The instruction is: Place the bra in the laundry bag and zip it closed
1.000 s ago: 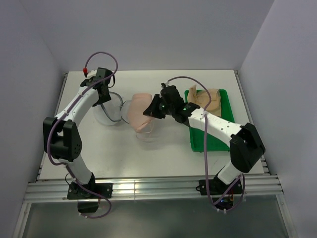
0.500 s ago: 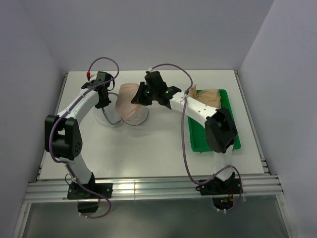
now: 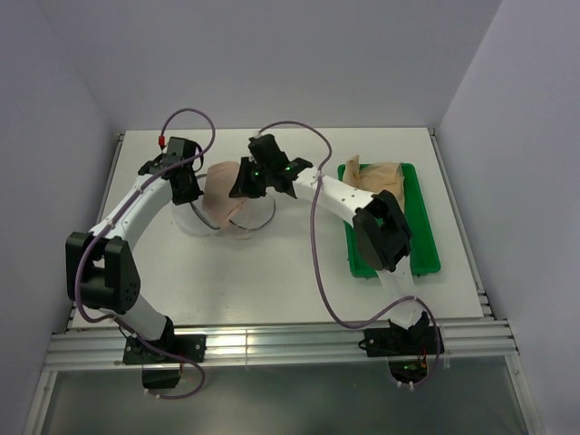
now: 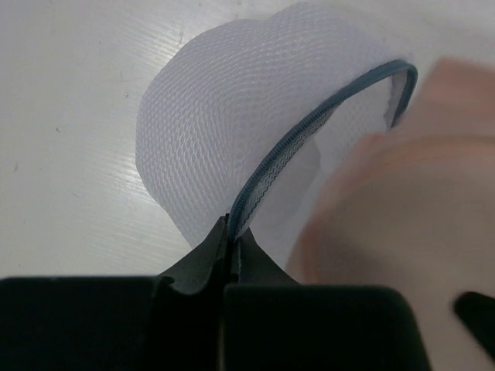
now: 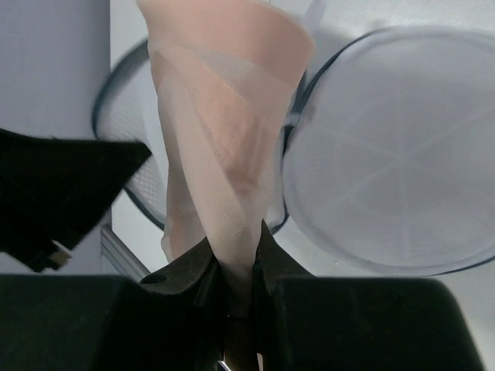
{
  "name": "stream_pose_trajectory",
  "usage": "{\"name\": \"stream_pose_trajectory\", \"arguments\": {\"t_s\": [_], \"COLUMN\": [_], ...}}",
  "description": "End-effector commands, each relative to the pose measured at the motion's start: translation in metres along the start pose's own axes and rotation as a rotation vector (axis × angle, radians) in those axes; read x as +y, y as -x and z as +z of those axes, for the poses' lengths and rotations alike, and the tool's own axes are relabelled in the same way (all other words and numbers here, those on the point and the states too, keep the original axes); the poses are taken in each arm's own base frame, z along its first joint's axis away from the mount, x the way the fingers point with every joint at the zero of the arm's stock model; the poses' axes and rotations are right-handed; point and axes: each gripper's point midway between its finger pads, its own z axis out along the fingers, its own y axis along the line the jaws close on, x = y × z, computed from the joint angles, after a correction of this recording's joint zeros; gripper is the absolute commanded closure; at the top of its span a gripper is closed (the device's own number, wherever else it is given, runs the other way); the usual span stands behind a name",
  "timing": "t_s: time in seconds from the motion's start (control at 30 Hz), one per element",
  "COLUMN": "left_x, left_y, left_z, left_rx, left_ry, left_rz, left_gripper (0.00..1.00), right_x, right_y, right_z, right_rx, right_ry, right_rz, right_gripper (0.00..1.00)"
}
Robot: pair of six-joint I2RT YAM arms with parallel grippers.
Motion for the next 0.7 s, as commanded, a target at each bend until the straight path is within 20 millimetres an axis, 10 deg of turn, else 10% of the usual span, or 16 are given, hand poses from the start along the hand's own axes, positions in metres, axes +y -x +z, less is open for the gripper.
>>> {"name": "stream_pose_trajectory", "arguments": {"t_s": [0.0, 0.33, 0.67], "left_x": [-0.011, -0.037, -0.068], "left_y": [0.015, -0.002, -0.032], "left_z": [-0.019, -0.036, -0.081], "left_rx": [-0.06, -0.066, 0.012], "left_ry": [-0.084, -0.227, -0.454], "left_rz": [0.008, 0.053, 0.062], "left_gripper": [1.0, 1.0, 1.0], "right_x": [0.028, 0.031, 0.014], "right_y": [-0.028, -0.073, -0.049], "right_z": [-0.007, 0.012, 0.029], "right_rx": [0.047, 0.143, 0.056], "right_ry": [0.066, 0.063, 0.043], "right_rz": [-0.069, -0.091, 0.077], "right_gripper": [0.99, 1.0, 1.0]}}
